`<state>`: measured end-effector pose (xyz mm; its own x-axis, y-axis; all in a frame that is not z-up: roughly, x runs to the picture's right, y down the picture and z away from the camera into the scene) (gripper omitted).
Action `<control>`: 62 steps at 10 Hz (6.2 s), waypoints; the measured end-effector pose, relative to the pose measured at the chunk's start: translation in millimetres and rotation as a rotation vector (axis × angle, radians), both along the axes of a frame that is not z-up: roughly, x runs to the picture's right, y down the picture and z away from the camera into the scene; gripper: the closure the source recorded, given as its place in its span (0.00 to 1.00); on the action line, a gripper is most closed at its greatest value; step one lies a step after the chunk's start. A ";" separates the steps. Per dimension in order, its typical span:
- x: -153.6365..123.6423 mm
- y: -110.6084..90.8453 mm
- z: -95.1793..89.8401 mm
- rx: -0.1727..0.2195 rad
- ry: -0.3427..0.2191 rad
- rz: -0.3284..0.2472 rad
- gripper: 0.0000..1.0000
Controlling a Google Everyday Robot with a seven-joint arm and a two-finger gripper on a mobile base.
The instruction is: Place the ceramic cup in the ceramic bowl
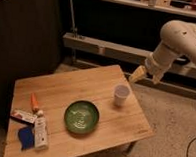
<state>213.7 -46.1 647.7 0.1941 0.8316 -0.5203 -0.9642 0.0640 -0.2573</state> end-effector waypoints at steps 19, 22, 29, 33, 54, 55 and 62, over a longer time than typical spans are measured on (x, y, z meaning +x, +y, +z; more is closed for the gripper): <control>-6.2 29.2 -18.4 0.182 -0.062 -0.032 0.26; -6.7 29.2 -17.9 0.181 -0.063 -0.032 0.26; -6.2 30.0 -17.3 0.180 -0.063 -0.031 0.26; -5.9 30.0 -17.4 0.180 -0.062 -0.031 0.26; -35.0 4.8 -16.0 0.257 -0.042 -0.007 0.26; -33.8 2.7 -9.2 0.265 -0.034 -0.009 0.26; 9.7 34.4 89.2 0.275 0.079 0.002 0.26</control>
